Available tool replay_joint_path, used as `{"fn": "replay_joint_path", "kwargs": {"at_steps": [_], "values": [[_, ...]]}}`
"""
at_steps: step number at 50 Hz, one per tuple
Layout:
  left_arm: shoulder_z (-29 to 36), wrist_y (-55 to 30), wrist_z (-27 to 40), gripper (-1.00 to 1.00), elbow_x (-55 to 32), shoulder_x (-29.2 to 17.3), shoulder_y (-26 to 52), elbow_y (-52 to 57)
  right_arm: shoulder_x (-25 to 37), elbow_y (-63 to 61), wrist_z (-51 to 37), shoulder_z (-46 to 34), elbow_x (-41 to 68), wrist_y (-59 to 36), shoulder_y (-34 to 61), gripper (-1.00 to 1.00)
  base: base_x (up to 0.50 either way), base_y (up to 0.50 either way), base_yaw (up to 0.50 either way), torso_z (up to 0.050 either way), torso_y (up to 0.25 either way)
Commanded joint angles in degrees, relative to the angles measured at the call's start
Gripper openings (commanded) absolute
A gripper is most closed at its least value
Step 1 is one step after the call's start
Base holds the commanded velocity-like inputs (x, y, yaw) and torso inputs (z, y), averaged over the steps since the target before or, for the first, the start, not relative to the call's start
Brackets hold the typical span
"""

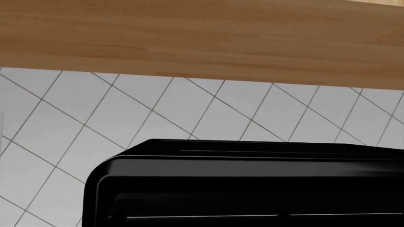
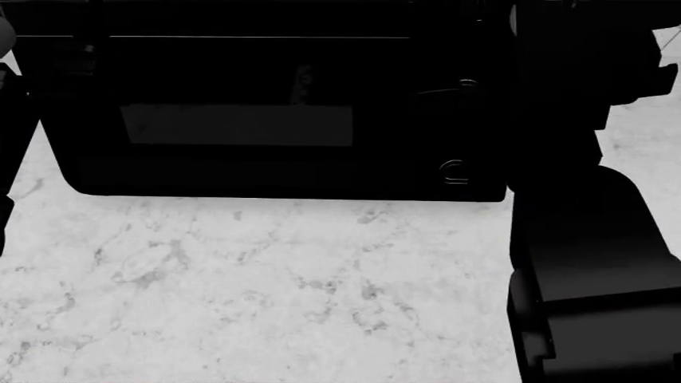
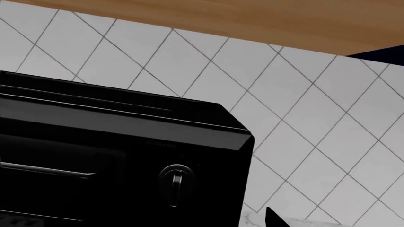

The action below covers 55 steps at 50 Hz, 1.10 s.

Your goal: Turn on the toaster oven by setting the timer.

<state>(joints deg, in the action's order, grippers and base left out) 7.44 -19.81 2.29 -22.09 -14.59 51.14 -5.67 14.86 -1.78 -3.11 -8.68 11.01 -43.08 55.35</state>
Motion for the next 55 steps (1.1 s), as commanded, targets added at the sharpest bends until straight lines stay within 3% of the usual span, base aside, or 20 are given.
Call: {"fn": "replay_joint_path", "kwargs": {"at_steps": [1, 39, 50, 51, 55], "values": [[0.1, 0.5, -0.1, 1.00, -0.2, -0.2, 0.0, -0.3, -0.8, 10.7, 0.9, -2.0, -1.4, 4.0, 5.0, 1.00, 0.00, 0.00, 0.00, 0.000, 0.000], [0.3, 0.6, 0.7, 1.00, -0.9, -0.8, 0.4, -0.1, -3.7, 30.7, 2.3, -5.2, -2.8, 14.5, 12.2, 1.00, 0.00, 0.00, 0.00, 0.000, 0.000], [0.5, 0.5, 0.9, 1.00, -1.1, -1.0, 0.4, 0.1, -3.7, 31.0, 2.1, -5.3, -2.7, 14.8, 12.1, 1.00, 0.01, 0.00, 0.00, 0.000, 0.000], [0.5, 0.5, 0.9, 1.00, -1.1, -1.0, 0.5, 0.1, -3.7, 31.1, 2.1, -5.4, -2.7, 14.8, 12.2, -1.00, 0.02, 0.00, 0.01, 0.000, 0.000], [0.5, 0.6, 1.0, 1.00, -1.2, -1.0, 0.4, 0.1, -3.6, 31.0, 2.0, -5.5, -2.7, 14.9, 12.2, -1.00, 0.02, 0.00, 0.01, 0.000, 0.000]]}}
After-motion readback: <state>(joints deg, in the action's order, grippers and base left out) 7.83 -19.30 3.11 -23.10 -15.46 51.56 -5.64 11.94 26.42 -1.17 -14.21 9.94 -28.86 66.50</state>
